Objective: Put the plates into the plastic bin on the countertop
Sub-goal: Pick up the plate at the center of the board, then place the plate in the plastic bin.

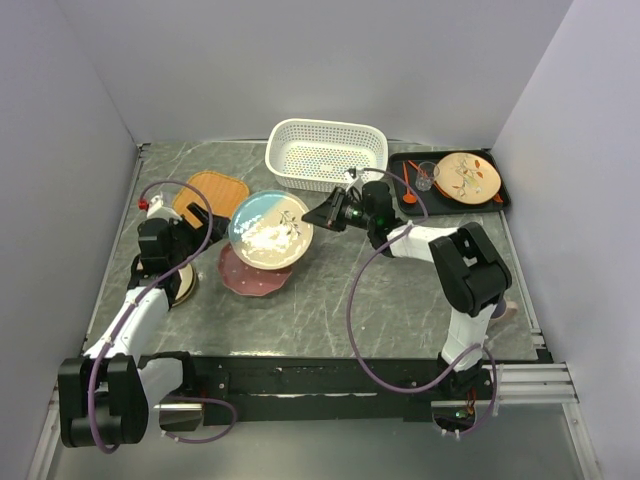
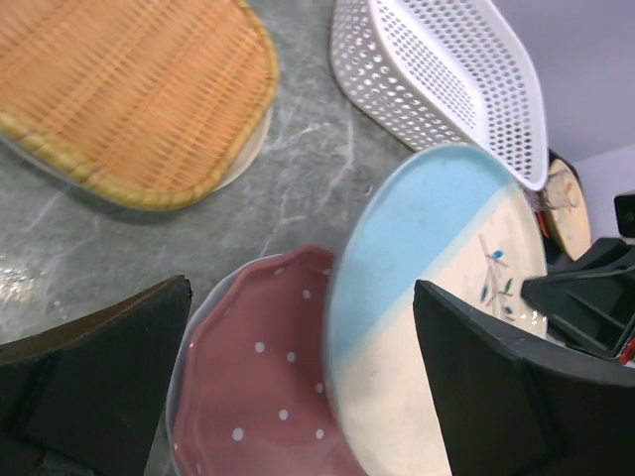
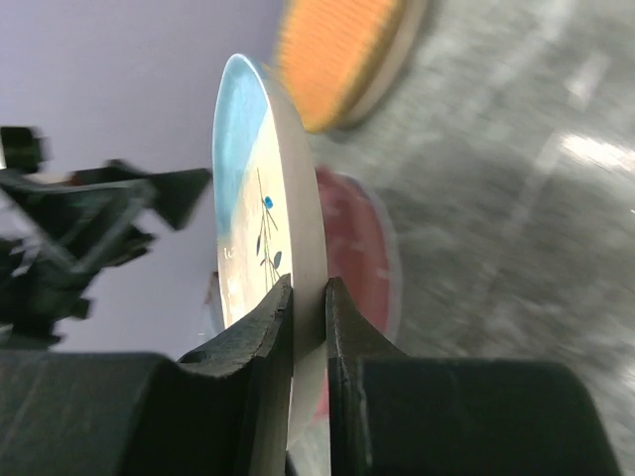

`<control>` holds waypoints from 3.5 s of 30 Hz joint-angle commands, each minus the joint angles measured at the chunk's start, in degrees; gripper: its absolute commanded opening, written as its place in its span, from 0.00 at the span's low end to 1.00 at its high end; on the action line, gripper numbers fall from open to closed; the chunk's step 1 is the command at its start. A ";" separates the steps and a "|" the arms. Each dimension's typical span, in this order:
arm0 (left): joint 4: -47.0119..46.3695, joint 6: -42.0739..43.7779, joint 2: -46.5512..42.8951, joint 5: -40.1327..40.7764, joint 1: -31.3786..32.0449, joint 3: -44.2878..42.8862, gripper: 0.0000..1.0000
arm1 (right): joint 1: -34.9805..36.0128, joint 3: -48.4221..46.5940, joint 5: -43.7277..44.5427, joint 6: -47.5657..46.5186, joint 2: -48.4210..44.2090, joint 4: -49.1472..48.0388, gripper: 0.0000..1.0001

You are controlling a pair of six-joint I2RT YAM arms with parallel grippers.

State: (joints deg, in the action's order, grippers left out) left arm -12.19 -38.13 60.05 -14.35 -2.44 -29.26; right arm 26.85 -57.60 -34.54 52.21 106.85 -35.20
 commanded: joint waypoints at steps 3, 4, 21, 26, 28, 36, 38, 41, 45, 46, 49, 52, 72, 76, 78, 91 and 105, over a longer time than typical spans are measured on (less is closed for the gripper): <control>-6.97 0.78 -0.38 -8.05 -0.11 0.78 0.99 | -0.66 -1.72 -7.90 9.14 -6.39 -17.09 0.00; -7.84 0.43 -0.11 -9.11 -0.20 1.04 0.99 | -0.83 -1.55 -8.17 9.58 -6.56 -18.14 0.00; -24.46 -4.84 3.57 -25.55 -0.20 3.59 0.72 | -1.89 -1.46 -10.37 13.27 -6.13 -21.84 0.00; -28.50 -6.52 6.56 -28.36 -0.11 3.68 0.15 | -1.72 -1.98 -11.68 15.03 -4.46 -23.86 0.00; -29.82 -7.40 7.27 -28.72 -0.11 3.59 0.01 | -1.72 -2.25 -12.21 15.82 -3.58 -24.74 0.02; -33.34 -9.60 8.15 -28.81 -0.11 3.95 0.01 | -0.92 -4.01 -15.11 16.09 -1.56 -24.92 0.30; -33.08 -9.51 8.15 -28.63 -0.11 3.86 0.01 | -0.49 -4.79 -16.07 16.00 -1.21 -24.65 0.38; -33.34 -9.68 8.06 -28.28 -0.11 3.86 0.01 | -0.22 -5.41 -17.48 16.52 -0.41 -25.61 0.50; -34.04 -9.95 8.15 -27.93 -0.11 3.94 0.01 | 0.22 -5.85 -18.28 16.44 0.03 -25.27 0.58; -34.65 -10.21 8.33 -28.01 -0.11 4.12 0.01 | 0.31 -6.03 -18.63 16.26 0.11 -25.09 0.60; -36.50 -11.09 8.41 -28.63 -0.11 4.38 0.01 | 0.66 -6.73 -19.07 14.95 0.47 -23.34 0.64; -37.20 -11.70 8.68 -28.89 -0.11 4.29 0.01 | 1.01 -7.52 -19.77 14.77 1.17 -22.90 0.64; -36.50 -12.58 2.70 -27.22 -0.11 5.26 0.01 | 1.10 -7.70 -20.47 15.81 7.32 -25.00 0.39; -38.53 -13.90 3.93 -27.49 -0.02 5.79 0.01 | 1.10 -7.44 -21.35 18.10 8.11 -27.99 0.02; -38.44 -13.90 4.46 -27.49 -0.11 5.61 0.01 | 1.10 -7.09 -21.27 17.93 7.85 -28.25 0.00; -27.46 -6.96 1.47 -22.57 -0.11 3.77 0.31 | 1.18 -6.03 -21.62 18.63 6.53 -30.10 0.00; -19.38 -3.09 0.51 -17.83 -0.11 1.92 0.99 | 1.10 -5.41 -21.27 18.20 4.86 -29.57 0.00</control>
State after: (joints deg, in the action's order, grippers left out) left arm -33.23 -43.79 61.84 -34.35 -2.76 -24.67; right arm 27.79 -62.22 -55.99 68.93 115.02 -58.92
